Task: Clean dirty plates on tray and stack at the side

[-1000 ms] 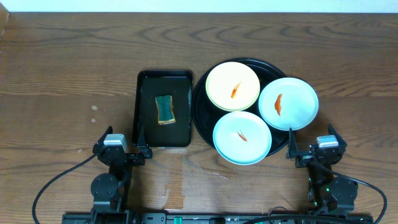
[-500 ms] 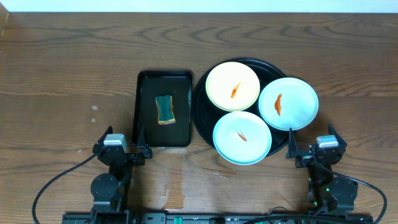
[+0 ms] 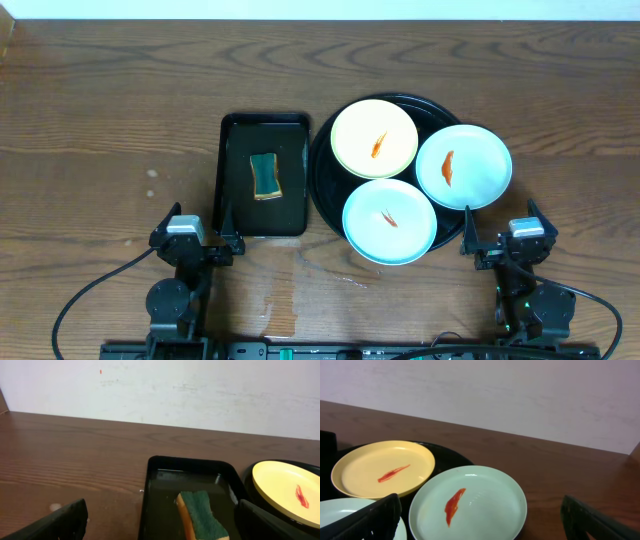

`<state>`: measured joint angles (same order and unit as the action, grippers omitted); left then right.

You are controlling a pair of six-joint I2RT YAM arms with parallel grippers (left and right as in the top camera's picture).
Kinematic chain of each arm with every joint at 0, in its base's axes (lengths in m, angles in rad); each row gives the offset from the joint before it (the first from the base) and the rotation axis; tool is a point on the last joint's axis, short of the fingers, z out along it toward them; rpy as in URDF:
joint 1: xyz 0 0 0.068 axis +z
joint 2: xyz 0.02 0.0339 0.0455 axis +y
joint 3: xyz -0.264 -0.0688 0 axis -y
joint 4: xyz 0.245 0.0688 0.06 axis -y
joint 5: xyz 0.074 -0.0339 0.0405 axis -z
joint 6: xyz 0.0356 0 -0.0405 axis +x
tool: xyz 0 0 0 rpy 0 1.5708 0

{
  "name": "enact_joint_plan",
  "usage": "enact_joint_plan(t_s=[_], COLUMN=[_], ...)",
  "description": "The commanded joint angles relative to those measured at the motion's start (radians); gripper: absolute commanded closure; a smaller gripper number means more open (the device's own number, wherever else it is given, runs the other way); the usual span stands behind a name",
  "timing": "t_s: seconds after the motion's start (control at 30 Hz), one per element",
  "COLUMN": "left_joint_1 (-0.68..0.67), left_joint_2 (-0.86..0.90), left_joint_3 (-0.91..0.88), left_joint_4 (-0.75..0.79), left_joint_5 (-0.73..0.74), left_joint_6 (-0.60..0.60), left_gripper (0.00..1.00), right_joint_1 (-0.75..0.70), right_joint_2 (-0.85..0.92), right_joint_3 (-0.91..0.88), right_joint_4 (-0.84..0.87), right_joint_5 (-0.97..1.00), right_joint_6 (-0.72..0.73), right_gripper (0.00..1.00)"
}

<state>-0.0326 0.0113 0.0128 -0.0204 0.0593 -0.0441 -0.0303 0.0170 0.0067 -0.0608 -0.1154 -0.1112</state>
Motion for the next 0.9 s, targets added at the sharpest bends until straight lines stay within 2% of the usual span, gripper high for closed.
enact_joint_plan(t_s=[0.0, 0.37, 0.57, 0.7, 0.87], left_joint_1=[0.006, 0.006, 0.006, 0.006, 0.006], left_joint_2=[0.0, 0.0, 0.015, 0.07, 0.199], left_joint_3=[-0.009, -0.009, 0.002, 0.045, 0.142], left_joint_4=[-0.046, -0.043, -0.062, -0.114, -0.167], left_joint_5=[-0.007, -0.007, -0.007, -0.007, -0.007], left_joint_6=[0.017, 0.017, -0.039, -0.085, -0.089], left_gripper=[0.06, 0.06, 0.06, 0.06, 0.06], right_joint_1=[0.011, 0.011, 0.011, 0.011, 0.011], right_joint_2=[-0.001, -0.001, 0.003, 0.028, 0.123], right_joint_3=[-0.001, -0.001, -0.001, 0.015, 0.089], right_joint_4=[-0.003, -0.003, -0.003, -0.015, -0.058], right_joint_5=[-0.001, -0.001, 0.018, 0.021, 0.021], right_joint_6=[-0.006, -0.002, 0.082, 0.15, 0.191], right_gripper=[0.01, 0.01, 0.01, 0.01, 0.01])
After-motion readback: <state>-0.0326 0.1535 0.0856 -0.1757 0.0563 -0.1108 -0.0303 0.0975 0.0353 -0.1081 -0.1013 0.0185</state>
